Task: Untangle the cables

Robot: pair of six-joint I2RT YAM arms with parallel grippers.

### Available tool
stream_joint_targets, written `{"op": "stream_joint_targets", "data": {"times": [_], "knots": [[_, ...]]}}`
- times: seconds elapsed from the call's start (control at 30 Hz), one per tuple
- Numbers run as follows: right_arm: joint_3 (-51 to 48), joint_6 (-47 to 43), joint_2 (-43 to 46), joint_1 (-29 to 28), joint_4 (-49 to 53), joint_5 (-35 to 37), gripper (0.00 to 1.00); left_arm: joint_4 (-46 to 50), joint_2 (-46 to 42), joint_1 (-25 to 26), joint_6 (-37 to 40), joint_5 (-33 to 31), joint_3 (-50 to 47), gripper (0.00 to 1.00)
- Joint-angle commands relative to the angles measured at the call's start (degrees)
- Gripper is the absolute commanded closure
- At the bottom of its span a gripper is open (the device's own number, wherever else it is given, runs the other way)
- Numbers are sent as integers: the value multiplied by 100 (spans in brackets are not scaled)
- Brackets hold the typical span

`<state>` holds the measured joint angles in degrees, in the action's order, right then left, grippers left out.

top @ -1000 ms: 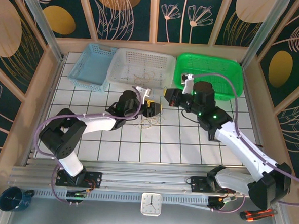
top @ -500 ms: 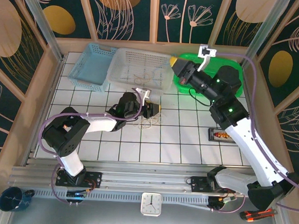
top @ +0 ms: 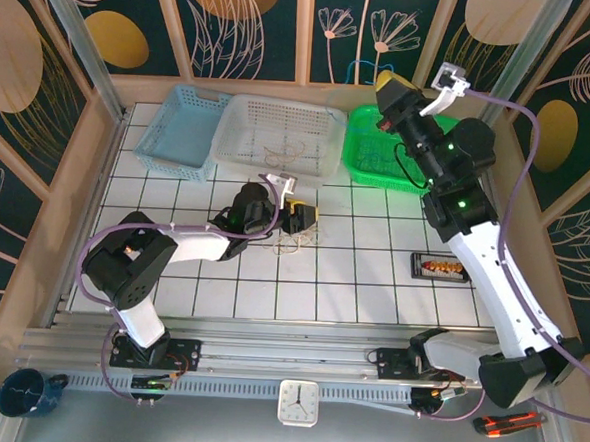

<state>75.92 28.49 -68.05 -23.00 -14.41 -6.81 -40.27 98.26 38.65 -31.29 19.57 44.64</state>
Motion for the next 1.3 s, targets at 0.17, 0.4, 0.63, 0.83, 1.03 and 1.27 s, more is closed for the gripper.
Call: {"op": "stream_joint_targets", "data": {"times": [0.17,0.4,0.63,0.83,1.03,1.27], "knots": [[-586,-303,-410,539,-705,1525,100,305,-646,25,140,-25,-97,1],[-898,-170,-926,853,-821,2210,100,783,-1145,19,160,-439,-262,1],[-998,-4,-1633,1238,-613,2244,100,922,-1776,-20,56,-961,-580,1],[-903,227,-2281,1447,-384,1576,73,1252,-2176,-203,-356,-1621,-616,1],[-741,413,-2344,1406,-148,918,49,1381,-2163,-891,-1319,-1041,-435,1],[-1412,666,-1702,969,-265,804,49,1332,-2144,-1168,-1627,-1032,-105,1]]}}
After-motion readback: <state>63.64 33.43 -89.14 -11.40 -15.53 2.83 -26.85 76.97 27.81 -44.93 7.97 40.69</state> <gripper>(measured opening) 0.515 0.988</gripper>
